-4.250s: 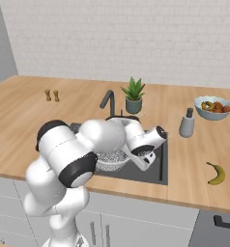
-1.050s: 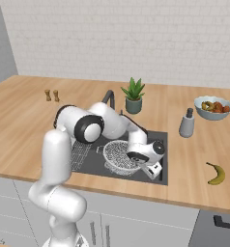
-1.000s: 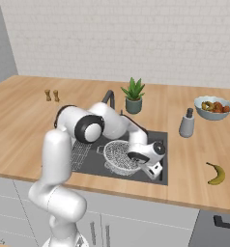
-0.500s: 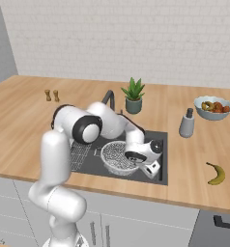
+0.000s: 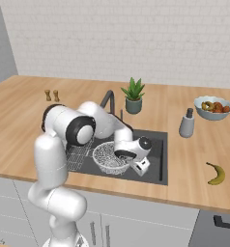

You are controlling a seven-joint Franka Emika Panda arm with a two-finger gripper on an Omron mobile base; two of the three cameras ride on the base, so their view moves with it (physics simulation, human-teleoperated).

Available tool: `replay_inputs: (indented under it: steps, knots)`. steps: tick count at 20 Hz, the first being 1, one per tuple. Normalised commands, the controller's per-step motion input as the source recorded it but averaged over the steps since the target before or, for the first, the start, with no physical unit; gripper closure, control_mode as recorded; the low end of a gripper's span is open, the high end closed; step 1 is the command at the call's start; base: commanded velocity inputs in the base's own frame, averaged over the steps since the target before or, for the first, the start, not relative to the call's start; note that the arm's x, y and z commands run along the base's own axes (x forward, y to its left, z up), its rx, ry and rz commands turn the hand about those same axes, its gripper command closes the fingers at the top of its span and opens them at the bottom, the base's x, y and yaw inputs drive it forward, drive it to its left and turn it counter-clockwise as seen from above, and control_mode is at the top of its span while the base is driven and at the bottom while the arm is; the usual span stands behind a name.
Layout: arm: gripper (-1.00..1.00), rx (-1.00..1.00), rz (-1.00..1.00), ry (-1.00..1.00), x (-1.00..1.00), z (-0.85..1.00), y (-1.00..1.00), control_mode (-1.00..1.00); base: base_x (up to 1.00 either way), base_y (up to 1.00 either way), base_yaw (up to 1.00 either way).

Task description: Put the colander in the sink, put the banana in the colander, and turn on the sink faucet and pour water over the colander.

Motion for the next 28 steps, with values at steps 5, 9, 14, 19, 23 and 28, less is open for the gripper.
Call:
replay_inputs:
  steps: [5, 9, 14, 19, 23, 28]
  knots:
    - [1.0, 0.0, 0.0, 0.06, 0.0, 0.0, 0.4, -1.0, 0.0, 0.0, 0.0]
    - [1.0, 0.0, 0.0, 0.02, 0.0, 0.0, 0.25, -1.0, 0.0, 0.0, 0.0]
    - [-1.0, 0.0, 0.0, 0.0, 0.0, 0.0, 0.16, -1.0, 0.0, 0.0, 0.0]
    - [-1.0, 0.0, 0.0, 0.0, -0.01, 0.03, -0.03, -1.0, 0.0, 0.0, 0.0]
    - [-1.0, 0.02, 0.0, 0.0, -0.1, 0.46, -0.28, -1.0, 0.0, 0.0, 0.0]
    - [-1.0, 0.05, 0.0, 0.0, -0.02, 0.95, -0.32, -1.0, 0.0, 0.0, 0.0]
